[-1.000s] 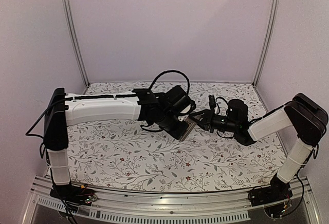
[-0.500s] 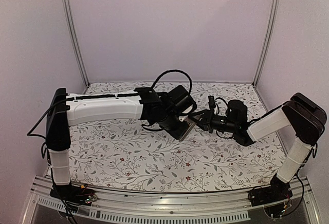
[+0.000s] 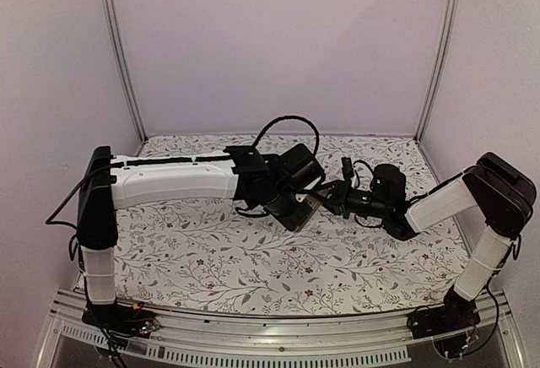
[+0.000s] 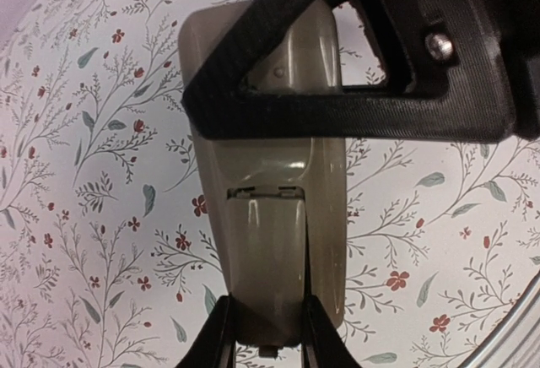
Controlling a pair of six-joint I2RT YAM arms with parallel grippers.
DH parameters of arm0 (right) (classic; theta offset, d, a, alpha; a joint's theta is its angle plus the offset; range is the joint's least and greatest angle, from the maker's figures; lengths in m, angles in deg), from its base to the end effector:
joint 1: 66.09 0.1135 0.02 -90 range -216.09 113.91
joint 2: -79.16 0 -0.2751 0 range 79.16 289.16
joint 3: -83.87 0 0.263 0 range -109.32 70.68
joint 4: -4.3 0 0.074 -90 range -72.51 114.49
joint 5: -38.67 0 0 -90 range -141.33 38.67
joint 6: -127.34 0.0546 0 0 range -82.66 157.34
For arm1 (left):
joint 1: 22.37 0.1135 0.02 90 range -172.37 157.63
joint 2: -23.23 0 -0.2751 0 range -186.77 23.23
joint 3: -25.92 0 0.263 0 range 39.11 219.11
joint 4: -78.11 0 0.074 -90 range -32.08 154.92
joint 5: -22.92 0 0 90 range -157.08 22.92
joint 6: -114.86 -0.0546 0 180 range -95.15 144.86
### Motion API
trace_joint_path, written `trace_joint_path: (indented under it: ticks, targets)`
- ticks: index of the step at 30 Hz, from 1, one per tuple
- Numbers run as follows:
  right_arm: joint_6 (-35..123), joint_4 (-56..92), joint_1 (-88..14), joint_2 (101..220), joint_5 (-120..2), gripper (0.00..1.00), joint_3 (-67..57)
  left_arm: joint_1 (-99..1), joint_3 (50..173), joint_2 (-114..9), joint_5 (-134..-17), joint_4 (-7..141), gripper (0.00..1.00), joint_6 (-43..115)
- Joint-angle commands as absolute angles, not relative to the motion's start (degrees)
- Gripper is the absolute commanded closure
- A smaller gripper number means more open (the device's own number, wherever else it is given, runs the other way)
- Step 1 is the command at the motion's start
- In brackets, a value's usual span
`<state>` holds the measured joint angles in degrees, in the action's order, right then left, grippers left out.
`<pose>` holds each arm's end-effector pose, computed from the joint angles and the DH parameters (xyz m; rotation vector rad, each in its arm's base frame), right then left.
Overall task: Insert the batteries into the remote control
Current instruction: Load the battery cover onto the remote control without the battery cover.
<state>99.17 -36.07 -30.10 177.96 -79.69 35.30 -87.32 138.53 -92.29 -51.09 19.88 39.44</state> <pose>0.2684 0.2270 0.1623 0.0329 2.0450 1.6005 0.2093 -0.4124 0.2376 1.0123 2.3715 -0.1459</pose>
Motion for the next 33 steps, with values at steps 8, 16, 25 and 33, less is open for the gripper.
trace_joint_path:
  ticks: [8,16,25,33]
  targets:
    - [100.3,-42.6,-29.0,178.4,-81.1,1.00,36.1,-85.7,135.2,-90.4,-58.7,25.4,0.79,42.6]
    - [101.0,-44.4,-29.1,178.7,-81.5,1.00,36.3,-84.7,131.9,-88.1,-61.7,28.8,0.80,43.5]
    - [101.3,-43.3,-29.9,178.6,-80.9,1.00,36.5,-86.6,133.6,-88.4,-57.0,26.3,0.80,40.8]
    - [100.8,-42.4,-31.4,177.6,-80.1,1.00,37.1,-87.1,135.4,-89.6,-55.4,24.0,0.80,39.9]
